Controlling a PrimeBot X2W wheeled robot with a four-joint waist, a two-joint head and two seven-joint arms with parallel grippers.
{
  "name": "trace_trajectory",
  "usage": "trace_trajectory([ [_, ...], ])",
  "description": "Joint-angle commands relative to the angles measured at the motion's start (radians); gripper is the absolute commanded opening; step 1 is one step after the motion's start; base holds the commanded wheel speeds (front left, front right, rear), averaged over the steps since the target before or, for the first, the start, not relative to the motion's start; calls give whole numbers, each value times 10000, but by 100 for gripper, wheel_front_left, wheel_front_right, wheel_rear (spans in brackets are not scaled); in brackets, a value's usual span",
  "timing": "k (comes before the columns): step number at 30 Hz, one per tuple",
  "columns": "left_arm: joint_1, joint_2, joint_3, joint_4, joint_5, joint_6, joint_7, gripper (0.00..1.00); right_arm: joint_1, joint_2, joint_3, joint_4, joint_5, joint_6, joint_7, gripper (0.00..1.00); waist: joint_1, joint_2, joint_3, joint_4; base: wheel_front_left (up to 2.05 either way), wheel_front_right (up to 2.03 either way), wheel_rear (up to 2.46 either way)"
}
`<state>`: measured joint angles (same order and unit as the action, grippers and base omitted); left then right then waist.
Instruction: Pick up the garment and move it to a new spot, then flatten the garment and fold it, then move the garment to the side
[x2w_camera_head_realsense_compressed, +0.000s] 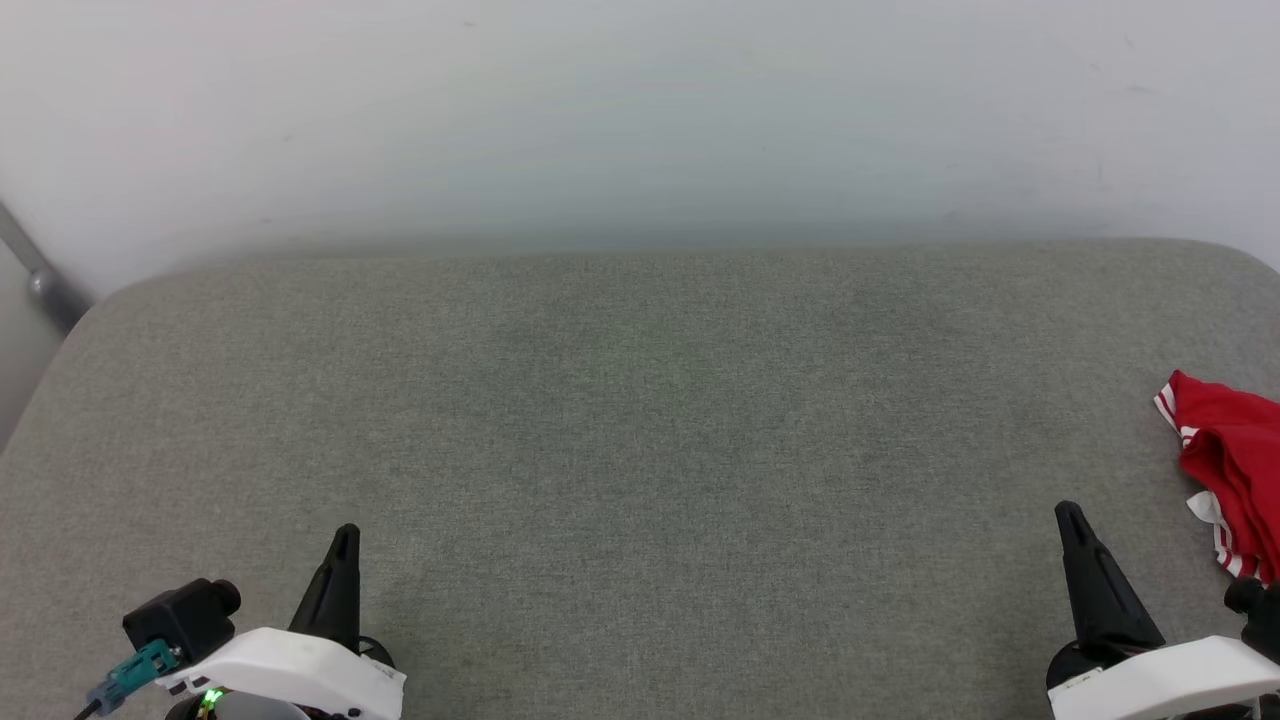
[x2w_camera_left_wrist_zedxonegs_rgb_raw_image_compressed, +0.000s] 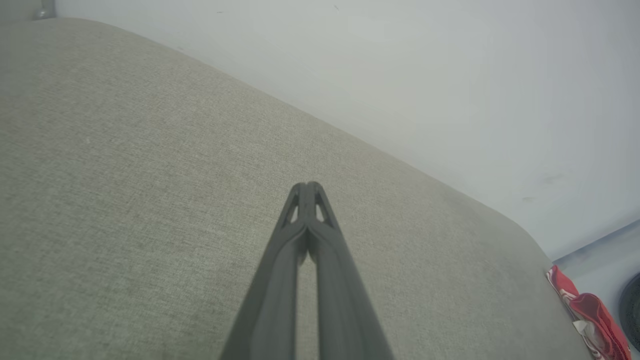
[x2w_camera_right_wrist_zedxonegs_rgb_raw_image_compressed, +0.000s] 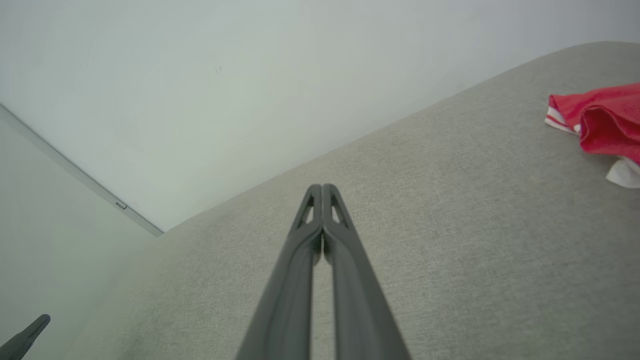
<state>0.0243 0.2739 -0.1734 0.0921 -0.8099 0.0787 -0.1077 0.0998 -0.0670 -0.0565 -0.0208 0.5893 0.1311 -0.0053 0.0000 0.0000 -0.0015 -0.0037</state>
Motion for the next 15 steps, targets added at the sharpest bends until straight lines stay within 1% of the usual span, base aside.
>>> trace_trajectory([
  [1, -312, 23, 166, -69, -269, -83, 50, 0, -301, -101, 4, -25, 351, -1, 19, 0, 0, 0, 0, 1, 0, 0, 0],
  [15, -534, -388, 651, 248, -1914, -501, 433, 0, -671, -158, 31, 507, 2486, -2, 144, 0, 0, 0, 7, 6, 0, 0, 0],
])
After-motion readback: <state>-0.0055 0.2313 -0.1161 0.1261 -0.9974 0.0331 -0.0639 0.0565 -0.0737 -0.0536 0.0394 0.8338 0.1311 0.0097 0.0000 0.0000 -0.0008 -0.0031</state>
